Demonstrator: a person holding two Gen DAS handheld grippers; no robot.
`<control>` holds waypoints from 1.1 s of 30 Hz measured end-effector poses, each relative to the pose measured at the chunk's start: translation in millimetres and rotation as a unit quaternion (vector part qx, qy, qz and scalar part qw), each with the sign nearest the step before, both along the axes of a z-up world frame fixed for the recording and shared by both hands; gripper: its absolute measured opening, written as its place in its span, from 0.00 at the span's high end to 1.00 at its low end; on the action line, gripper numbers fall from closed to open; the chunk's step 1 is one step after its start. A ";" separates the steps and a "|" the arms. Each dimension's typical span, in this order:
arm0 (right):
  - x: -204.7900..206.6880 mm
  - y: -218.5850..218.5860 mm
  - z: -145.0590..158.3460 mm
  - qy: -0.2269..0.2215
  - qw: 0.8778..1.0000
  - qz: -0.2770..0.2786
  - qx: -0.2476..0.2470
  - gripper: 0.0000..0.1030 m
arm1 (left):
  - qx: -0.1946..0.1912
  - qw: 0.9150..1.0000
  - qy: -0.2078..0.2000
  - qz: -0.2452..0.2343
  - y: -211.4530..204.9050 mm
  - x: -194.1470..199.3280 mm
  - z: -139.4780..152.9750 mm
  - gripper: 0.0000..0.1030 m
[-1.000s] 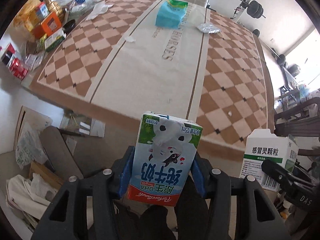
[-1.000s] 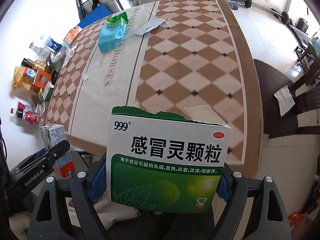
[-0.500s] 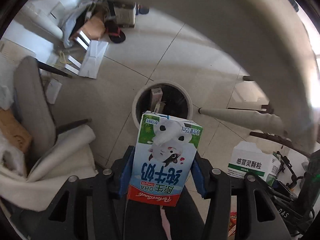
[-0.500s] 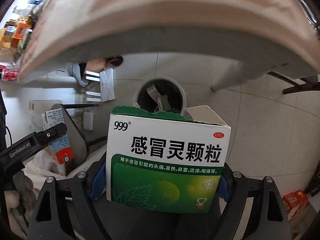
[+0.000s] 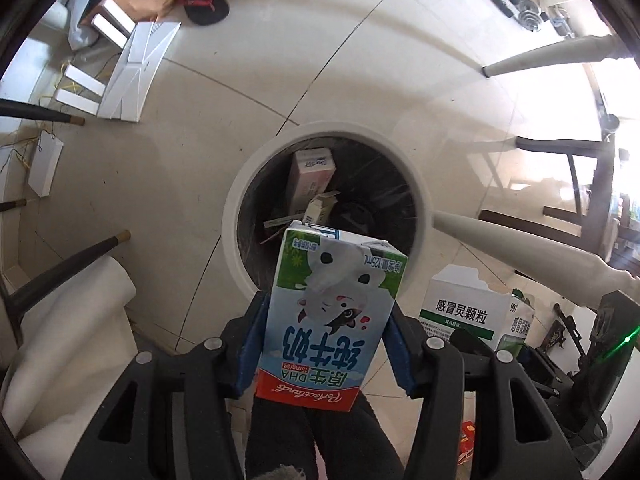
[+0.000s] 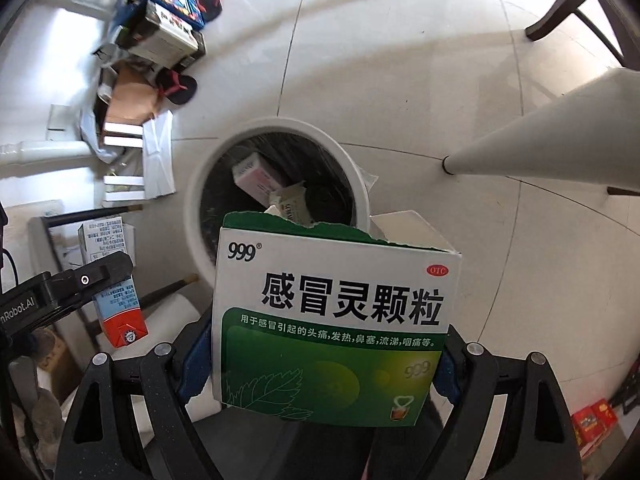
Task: Collect trash
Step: 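Carry the milk carton and green medicine box to the bin and open both tools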
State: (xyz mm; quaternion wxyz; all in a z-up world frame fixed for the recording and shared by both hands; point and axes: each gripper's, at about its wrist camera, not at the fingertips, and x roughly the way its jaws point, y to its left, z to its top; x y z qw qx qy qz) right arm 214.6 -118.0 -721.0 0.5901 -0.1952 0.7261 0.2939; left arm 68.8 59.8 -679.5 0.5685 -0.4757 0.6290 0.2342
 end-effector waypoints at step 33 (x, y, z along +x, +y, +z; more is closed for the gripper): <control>-25.4 18.1 63.6 -0.078 0.995 0.048 -0.042 0.00 | 0.109 0.991 0.061 -0.040 -28.7 -56.1 85.5 0.11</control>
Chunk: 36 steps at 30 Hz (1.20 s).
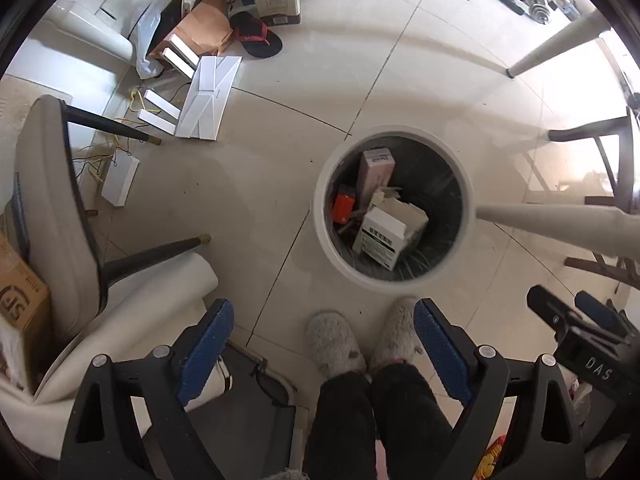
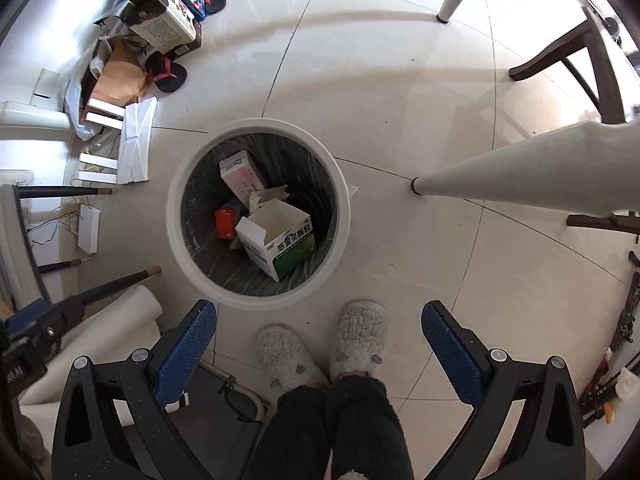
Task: Collect trash
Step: 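Carry the milk carton and green medicine box to the bin and open both tools, then grasp the blue rice bag with the left tool while the right tool grasps the foil blister pack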
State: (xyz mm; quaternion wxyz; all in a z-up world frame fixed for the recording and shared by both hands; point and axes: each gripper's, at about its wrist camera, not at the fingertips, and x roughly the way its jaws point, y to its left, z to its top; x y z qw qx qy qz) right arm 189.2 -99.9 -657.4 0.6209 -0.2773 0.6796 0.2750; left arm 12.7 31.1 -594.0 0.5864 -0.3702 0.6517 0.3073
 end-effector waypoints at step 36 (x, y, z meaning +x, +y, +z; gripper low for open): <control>-4.6 -40.8 433.1 0.004 0.987 -0.049 0.156 0.00 | 0.141 0.983 -0.102 -0.063 -8.4 20.2 347.9 0.00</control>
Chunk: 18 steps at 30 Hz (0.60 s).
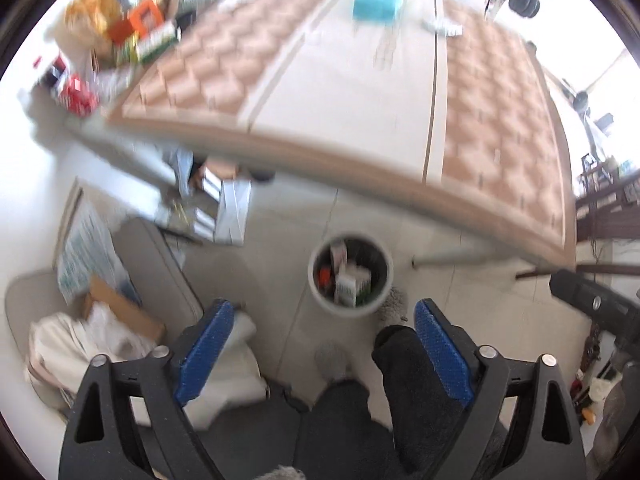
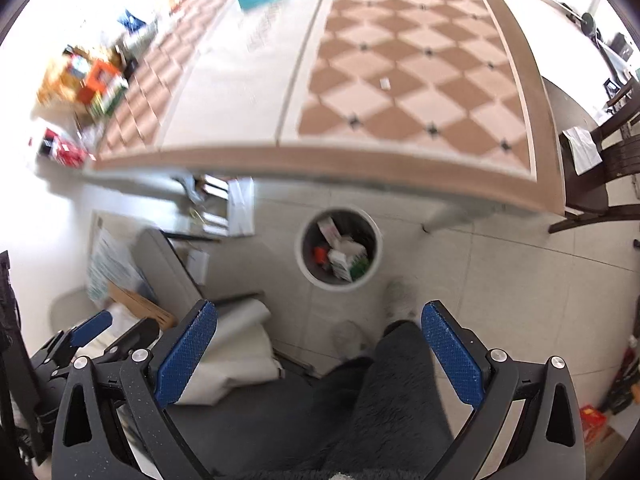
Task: Collect trash
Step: 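Grasp the blue rice bag with the left tool while the right tool grasps the foil blister pack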
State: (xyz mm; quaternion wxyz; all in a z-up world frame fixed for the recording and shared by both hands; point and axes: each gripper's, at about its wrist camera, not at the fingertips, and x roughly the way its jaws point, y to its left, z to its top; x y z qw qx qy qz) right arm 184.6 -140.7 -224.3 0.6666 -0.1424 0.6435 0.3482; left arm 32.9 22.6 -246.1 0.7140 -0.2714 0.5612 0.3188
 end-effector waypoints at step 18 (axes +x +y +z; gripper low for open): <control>339.4 262.5 -45.8 0.017 0.991 -0.133 -0.013 0.00 | 0.147 0.973 0.150 0.095 247.9 236.8 -11.4 0.00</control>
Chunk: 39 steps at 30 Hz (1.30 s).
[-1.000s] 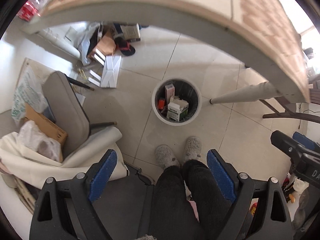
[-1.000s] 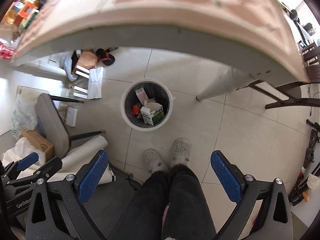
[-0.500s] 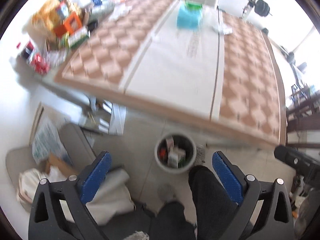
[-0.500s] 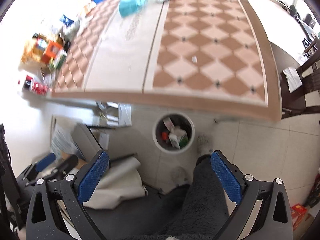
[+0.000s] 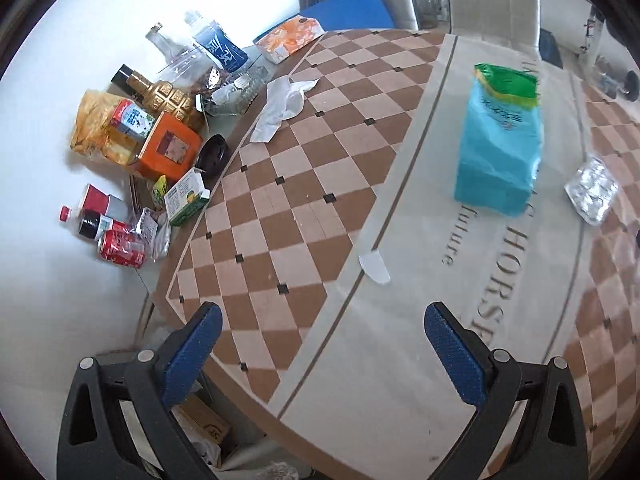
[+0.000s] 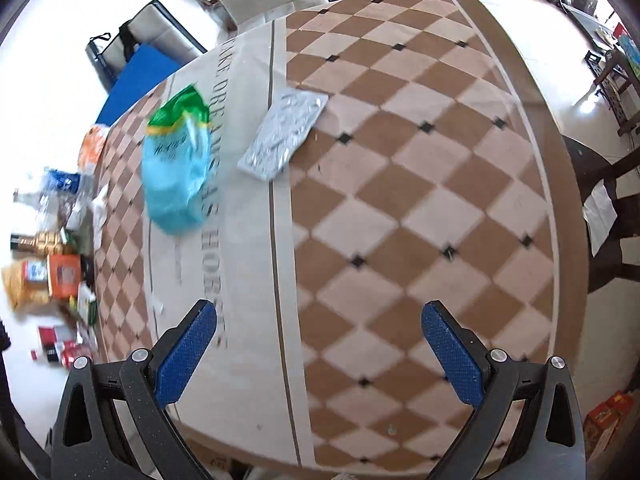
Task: Collect trash
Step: 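Grasp the blue rice bag with the left tool while the right tool grasps the foil blister pack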
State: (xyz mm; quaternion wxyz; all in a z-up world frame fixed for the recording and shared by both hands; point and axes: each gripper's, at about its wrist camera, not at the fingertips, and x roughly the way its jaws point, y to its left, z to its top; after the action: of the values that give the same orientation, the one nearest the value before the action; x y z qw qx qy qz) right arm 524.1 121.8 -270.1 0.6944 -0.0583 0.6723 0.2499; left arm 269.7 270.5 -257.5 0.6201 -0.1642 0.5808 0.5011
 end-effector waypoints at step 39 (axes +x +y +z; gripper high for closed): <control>143.5 88.6 -71.3 -0.033 0.984 0.153 -0.087 0.35 | -0.192 0.972 -0.064 -0.124 91.4 224.3 -65.2 0.08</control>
State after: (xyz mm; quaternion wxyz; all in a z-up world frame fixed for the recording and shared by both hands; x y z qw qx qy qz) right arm 667.5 210.4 -341.4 0.6618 -0.2287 0.6516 0.2919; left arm 494.0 361.9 -322.7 0.6698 -0.2386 0.6413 0.2883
